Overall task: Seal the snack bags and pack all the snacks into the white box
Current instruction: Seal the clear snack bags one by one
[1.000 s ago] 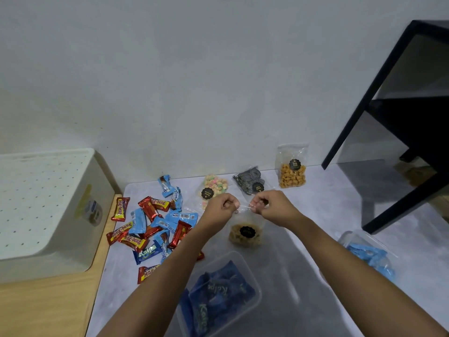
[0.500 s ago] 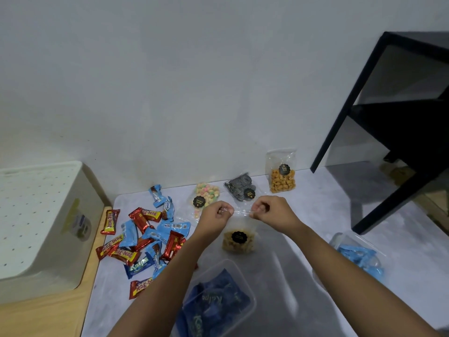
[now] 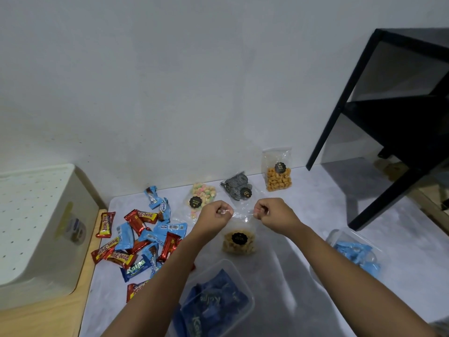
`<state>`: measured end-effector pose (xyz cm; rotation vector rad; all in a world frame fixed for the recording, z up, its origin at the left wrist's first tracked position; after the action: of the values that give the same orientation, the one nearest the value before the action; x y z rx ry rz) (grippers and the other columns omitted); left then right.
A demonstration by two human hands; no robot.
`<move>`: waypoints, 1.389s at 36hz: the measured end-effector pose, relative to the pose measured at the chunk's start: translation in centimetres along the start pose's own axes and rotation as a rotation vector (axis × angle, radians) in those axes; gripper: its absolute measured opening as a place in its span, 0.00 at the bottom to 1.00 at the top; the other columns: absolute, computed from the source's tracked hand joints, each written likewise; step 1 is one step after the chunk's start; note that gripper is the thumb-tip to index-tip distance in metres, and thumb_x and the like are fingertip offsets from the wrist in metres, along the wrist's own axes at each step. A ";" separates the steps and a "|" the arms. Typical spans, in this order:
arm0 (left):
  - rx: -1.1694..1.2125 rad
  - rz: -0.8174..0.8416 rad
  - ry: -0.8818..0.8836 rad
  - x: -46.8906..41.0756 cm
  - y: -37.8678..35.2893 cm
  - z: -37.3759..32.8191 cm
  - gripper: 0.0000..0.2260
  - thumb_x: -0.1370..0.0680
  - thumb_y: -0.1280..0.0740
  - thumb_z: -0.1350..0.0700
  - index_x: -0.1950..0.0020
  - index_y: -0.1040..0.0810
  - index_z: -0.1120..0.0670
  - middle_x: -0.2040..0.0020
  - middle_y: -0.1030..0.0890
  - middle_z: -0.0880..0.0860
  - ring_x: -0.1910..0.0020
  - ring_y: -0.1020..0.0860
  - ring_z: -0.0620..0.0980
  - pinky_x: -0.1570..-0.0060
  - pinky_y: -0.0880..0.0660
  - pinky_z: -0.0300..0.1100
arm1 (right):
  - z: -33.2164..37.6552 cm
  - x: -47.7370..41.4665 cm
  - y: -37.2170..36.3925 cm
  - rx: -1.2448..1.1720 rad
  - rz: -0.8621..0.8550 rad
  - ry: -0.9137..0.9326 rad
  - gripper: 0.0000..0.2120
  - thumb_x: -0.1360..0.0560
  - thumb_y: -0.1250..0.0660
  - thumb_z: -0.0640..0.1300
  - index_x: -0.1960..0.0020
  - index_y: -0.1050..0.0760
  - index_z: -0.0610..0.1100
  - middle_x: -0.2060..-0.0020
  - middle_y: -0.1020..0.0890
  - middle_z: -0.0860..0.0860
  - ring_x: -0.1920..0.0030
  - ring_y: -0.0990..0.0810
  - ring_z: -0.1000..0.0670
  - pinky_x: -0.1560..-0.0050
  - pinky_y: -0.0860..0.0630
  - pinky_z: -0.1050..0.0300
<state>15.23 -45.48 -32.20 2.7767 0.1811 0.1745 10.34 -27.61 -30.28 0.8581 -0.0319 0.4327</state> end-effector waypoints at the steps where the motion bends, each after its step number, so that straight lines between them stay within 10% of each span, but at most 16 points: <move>1: 0.001 0.026 0.006 -0.1 0.1 -0.1 0.02 0.25 0.33 0.62 0.57 0.23 0.56 0.64 0.24 0.46 0.69 0.27 0.36 0.69 0.33 0.23 | -0.1 0.0 0.0 -0.005 0.006 0.000 0.14 0.28 0.38 0.35 0.68 0.27 0.50 0.70 0.24 0.59 0.63 0.24 0.58 0.62 0.29 0.60; 24: -0.054 0.056 -0.017 -0.8 -0.7 -0.2 0.03 0.25 0.34 0.63 0.57 0.24 0.57 0.67 0.26 0.47 0.74 0.29 0.35 0.73 0.34 0.24 | 0.6 -0.2 -1.0 -0.029 0.026 -0.013 0.03 0.32 0.31 0.48 0.64 0.23 0.52 0.67 0.21 0.55 0.61 0.22 0.52 0.56 0.26 0.56; 50: -0.099 0.152 0.011 -1.2 -1.4 -0.3 0.05 0.25 0.33 0.61 0.52 0.19 0.61 0.55 0.21 0.54 0.56 0.25 0.47 0.59 0.30 0.32 | 0.9 0.6 -1.4 -0.034 -0.119 0.022 0.08 0.29 0.32 0.49 0.66 0.21 0.48 0.75 0.25 0.58 0.64 0.26 0.52 0.53 0.35 0.55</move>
<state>13.86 -44.28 -32.48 2.6911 -0.0353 0.2307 11.54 -28.81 -30.58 0.8168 0.0321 0.3287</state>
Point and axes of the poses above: each hand's wrist, its own x-axis away from the middle knuckle, its own y-axis out of the back of the hand, z = x × y, the point moved 1 cm from there along -x, towards the middle knuckle
